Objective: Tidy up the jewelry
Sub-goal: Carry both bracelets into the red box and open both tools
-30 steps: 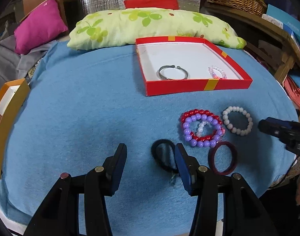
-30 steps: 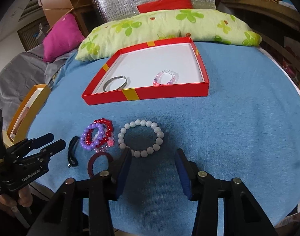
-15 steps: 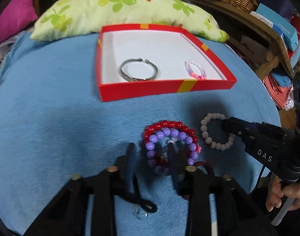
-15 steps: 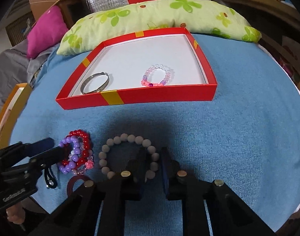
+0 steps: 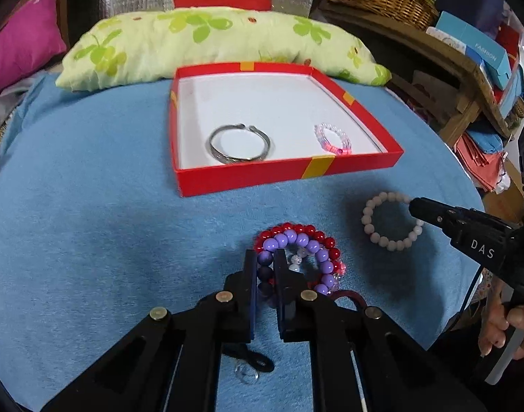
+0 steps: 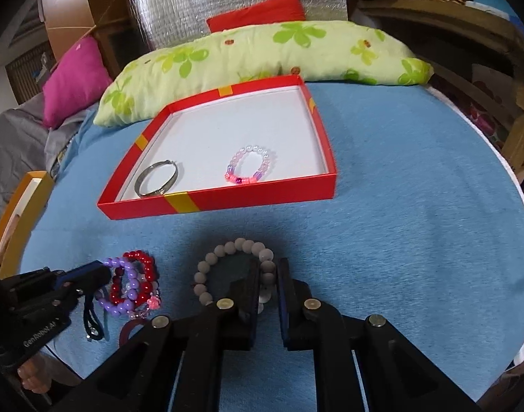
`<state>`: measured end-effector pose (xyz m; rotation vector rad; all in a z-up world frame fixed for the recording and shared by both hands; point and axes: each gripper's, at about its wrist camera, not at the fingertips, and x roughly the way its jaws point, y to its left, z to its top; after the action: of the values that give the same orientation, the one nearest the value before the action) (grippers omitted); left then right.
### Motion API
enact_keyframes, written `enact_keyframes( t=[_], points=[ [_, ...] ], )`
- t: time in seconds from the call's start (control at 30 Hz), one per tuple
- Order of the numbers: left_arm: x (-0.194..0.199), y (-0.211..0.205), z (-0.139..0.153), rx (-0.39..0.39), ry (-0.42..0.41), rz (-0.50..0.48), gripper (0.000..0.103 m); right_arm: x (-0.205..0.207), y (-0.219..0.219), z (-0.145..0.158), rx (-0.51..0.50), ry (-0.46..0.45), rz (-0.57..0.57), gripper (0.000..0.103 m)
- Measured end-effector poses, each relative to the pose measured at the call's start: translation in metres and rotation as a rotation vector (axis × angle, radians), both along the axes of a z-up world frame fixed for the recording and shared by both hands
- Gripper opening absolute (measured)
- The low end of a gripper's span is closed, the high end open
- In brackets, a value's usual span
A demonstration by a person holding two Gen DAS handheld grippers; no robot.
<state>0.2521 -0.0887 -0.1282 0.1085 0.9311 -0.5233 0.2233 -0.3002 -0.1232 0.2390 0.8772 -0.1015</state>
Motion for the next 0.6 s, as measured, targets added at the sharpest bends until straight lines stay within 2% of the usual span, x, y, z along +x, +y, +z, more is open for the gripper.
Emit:
enact_keyframes(
  t=[0.47,0.6],
  points=[
    [0.005,0.042,0.015,-0.044,-0.05,0.116,0.01,-0.014,-0.021,0.004,0.044,-0.007,-0.051,0.011],
    [0.006,0.048,0.019,-0.057,-0.06,0.132,0.01,-0.019,-0.022,0.013,0.06,-0.054,-0.051,0.011]
  ],
)
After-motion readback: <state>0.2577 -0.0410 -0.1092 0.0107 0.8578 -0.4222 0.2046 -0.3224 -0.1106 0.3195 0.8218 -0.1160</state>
